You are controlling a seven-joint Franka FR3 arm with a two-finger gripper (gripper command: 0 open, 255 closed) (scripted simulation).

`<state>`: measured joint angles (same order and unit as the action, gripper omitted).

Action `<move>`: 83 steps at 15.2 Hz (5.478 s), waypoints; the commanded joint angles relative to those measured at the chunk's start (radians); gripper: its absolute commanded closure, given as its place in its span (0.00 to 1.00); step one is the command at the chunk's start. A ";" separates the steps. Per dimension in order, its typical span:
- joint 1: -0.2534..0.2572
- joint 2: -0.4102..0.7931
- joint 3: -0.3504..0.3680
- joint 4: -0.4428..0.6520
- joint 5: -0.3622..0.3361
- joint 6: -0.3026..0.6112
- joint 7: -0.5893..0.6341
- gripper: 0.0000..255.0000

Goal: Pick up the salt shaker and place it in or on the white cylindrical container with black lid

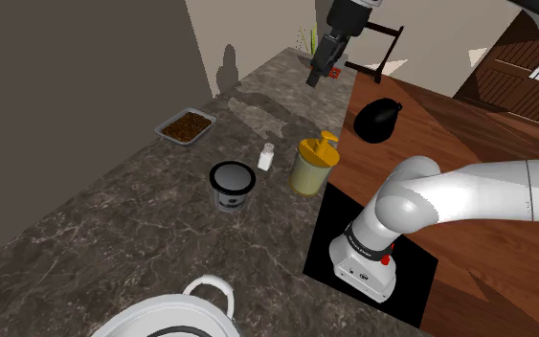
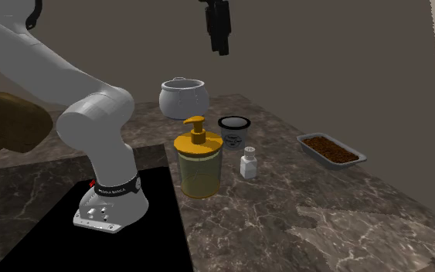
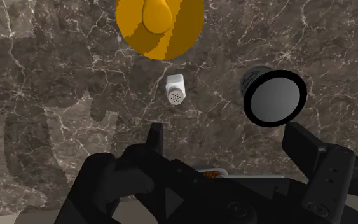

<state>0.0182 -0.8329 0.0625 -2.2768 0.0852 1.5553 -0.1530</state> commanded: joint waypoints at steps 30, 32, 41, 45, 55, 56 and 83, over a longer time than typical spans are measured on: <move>0.085 0.338 -0.098 -0.730 0.120 1.292 -0.188 0.00; 0.100 0.378 -0.107 -0.726 0.131 1.329 -0.196 0.00; 0.101 0.384 -0.110 -0.721 0.131 1.330 -0.199 1.00; 0.103 0.393 -0.115 -0.719 0.133 1.336 -0.203 1.00; 0.060 0.270 -0.078 -0.701 0.098 1.195 -0.165 1.00; 0.055 0.254 -0.075 -0.695 0.094 1.173 -0.161 1.00; 0.019 0.020 -0.028 -0.470 0.049 0.716 -0.075 1.00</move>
<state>0.0305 -0.8076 0.0205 -2.7466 0.1289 2.2752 -0.2445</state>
